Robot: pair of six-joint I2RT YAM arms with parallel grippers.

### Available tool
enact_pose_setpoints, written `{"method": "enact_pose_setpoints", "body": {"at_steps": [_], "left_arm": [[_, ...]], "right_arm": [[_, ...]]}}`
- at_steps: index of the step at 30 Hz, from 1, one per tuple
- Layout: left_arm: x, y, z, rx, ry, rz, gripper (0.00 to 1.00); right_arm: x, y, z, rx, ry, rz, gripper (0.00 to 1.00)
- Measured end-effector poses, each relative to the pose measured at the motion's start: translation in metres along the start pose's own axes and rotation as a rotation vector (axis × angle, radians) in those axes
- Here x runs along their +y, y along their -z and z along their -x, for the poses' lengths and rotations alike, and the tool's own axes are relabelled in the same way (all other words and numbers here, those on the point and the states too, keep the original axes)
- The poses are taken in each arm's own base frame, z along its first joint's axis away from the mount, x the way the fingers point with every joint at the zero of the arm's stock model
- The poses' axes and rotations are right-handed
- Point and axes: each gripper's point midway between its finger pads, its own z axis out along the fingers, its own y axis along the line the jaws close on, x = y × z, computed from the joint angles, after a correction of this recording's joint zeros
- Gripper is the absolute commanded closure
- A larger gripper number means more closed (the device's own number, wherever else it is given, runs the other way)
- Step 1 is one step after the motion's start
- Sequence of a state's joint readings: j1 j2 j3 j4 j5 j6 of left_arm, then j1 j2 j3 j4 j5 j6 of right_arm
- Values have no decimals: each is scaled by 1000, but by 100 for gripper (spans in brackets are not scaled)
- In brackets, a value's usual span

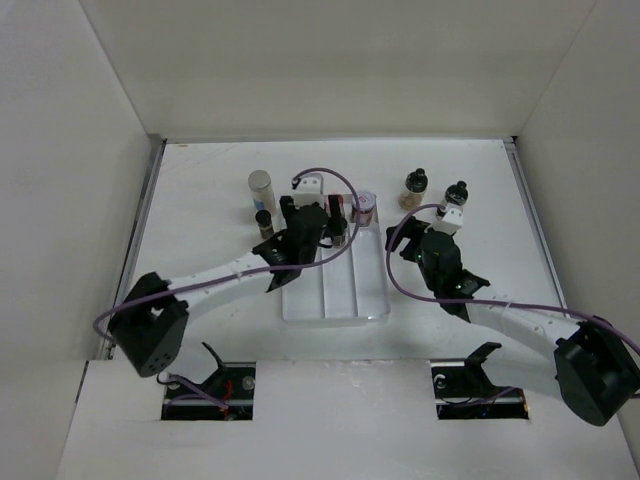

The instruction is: Organize the condiment bottles

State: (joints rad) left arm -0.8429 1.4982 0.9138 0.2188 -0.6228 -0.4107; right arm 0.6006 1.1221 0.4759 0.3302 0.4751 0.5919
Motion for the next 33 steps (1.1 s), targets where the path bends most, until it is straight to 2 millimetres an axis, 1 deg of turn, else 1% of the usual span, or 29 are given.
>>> {"method": "enact_pose_setpoints", "body": {"at_steps": [2, 4, 5, 7, 9, 10, 11, 16, 18, 21, 23, 25, 27, 30, 33], "left_arm": [[17, 10, 22, -47, 39, 18, 29], [48, 14, 39, -88, 79, 76, 29], [67, 13, 42, -99, 93, 117, 28], [107, 9, 40, -100, 111, 209, 28], [139, 5, 30, -75, 112, 288, 26], [151, 3, 25, -60, 111, 316, 26], [157, 1, 20, -44, 107, 332, 25], [168, -14, -6, 34, 88, 347, 25], [171, -21, -19, 72, 79, 346, 27], [173, -28, -35, 115, 69, 344, 37], [174, -30, -41, 130, 65, 345, 49], [174, -31, -42, 133, 65, 344, 60], [172, -30, -41, 129, 63, 343, 65], [168, -26, -37, 113, 49, 344, 69], [156, -12, -26, 82, 37, 318, 69]], "right_arm": [[0, 0, 0, 1, 0, 0, 12], [-1, 0, -1, 3, 2, -2, 11], [-1, -1, -2, 4, 3, -3, 11], [-1, -2, -3, 6, 4, -4, 11], [0, -3, -5, 7, 5, -1, 9], [1, -4, -6, 10, 7, -1, 9], [1, -4, -8, 14, 11, 1, 9], [3, -5, -16, 34, 33, 7, 7], [3, -5, -19, 40, 41, 8, 7], [6, -6, -23, 48, 49, 15, 7], [6, -6, -26, 56, 56, 16, 7], [5, -7, -26, 58, 60, 15, 7], [5, -7, -26, 58, 60, 16, 7], [6, -7, -27, 59, 63, 17, 7], [7, -6, -27, 61, 66, 20, 7]]}}
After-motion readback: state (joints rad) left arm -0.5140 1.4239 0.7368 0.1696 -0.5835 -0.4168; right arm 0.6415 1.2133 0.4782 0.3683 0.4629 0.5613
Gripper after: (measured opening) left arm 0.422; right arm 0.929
